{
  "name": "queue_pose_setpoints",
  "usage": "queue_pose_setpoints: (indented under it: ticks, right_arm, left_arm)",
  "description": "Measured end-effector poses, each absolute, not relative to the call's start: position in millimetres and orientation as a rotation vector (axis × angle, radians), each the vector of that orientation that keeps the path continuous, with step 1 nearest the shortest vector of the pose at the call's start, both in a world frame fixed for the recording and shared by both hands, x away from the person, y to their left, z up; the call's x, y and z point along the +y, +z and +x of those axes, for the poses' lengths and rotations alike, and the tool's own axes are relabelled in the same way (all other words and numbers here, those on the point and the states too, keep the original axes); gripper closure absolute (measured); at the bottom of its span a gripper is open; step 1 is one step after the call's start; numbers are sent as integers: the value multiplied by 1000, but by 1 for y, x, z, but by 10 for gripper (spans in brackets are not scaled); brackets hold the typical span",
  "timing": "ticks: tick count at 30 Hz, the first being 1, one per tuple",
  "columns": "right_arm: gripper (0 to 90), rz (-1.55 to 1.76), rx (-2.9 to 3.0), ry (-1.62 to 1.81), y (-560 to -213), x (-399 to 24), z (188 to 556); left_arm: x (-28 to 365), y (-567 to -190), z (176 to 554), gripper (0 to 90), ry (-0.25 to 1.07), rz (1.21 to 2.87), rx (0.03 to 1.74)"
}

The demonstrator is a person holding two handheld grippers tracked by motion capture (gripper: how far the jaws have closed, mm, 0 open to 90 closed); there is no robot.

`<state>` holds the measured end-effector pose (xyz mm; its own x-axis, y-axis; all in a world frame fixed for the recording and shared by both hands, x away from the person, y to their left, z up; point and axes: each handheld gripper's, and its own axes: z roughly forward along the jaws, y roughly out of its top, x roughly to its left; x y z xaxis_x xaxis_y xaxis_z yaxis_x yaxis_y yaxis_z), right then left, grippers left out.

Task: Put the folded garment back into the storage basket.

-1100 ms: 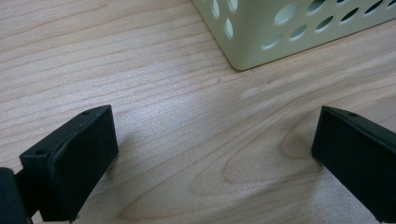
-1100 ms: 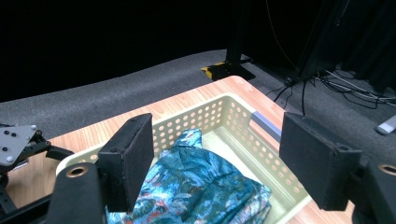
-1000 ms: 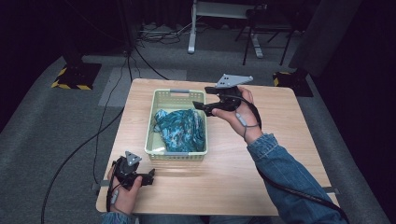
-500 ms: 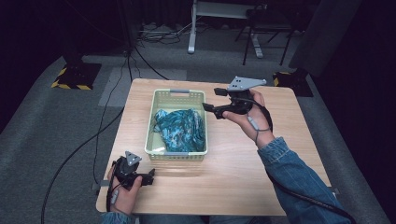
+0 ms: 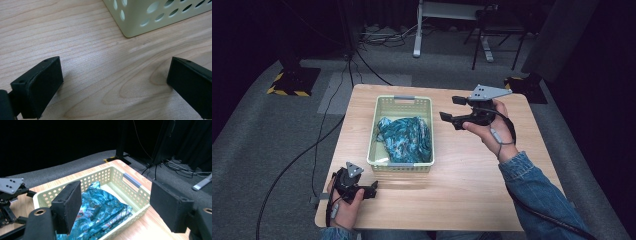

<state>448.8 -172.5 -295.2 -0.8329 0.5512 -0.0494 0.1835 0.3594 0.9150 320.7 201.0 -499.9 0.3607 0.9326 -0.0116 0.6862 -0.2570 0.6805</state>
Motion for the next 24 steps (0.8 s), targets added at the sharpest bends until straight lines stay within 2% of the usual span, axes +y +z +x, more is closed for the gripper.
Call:
queue_pose_setpoints:
  ticks: [24]
  right_arm:
    - [236,720,2223,1441,-297,-221,444]
  left_arm:
    - [201,-500,321,1,536,2030,1398]
